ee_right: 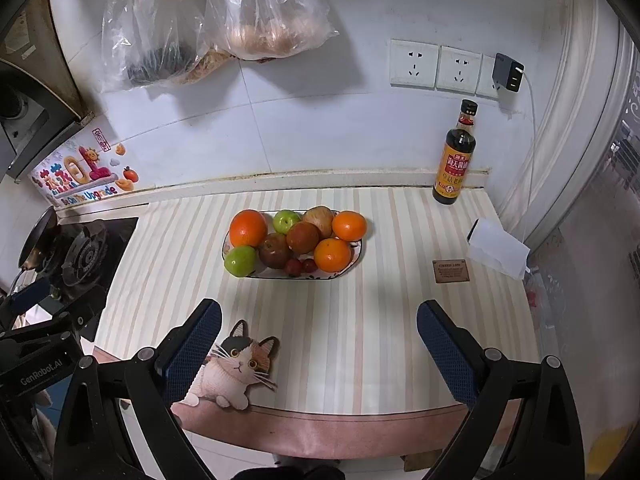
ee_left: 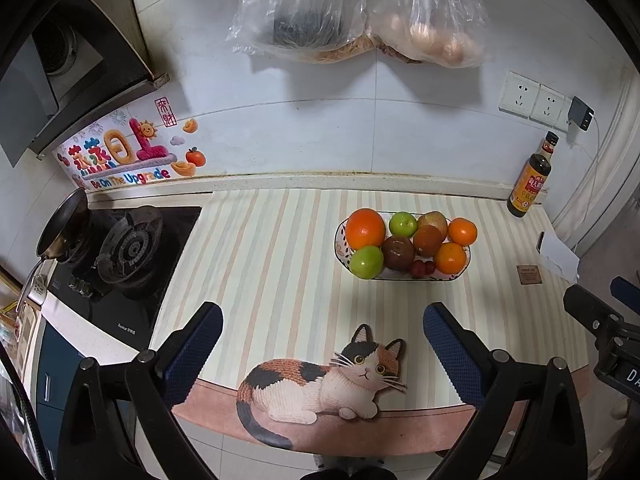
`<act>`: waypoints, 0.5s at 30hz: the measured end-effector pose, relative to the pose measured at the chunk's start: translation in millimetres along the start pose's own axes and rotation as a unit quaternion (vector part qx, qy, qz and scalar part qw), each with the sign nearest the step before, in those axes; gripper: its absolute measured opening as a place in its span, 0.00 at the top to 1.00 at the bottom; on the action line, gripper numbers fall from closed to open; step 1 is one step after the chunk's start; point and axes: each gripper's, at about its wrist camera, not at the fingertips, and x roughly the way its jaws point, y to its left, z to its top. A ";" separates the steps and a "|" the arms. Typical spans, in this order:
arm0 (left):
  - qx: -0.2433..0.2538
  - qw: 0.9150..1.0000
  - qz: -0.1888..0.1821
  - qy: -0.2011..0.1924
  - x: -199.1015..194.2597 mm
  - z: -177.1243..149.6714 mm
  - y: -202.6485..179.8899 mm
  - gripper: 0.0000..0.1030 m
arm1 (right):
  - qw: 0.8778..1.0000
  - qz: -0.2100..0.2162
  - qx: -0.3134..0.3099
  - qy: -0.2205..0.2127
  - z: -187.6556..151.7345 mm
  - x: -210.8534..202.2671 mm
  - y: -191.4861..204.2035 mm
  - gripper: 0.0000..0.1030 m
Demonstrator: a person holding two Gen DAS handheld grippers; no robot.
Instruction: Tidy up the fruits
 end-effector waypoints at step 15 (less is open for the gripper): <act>0.002 1.000 0.001 -0.006 -9.5 -2.1 -3.1 0.00 | 1.000 0.007 -0.002 -0.002 -1.3 -6.2 -0.3 0.03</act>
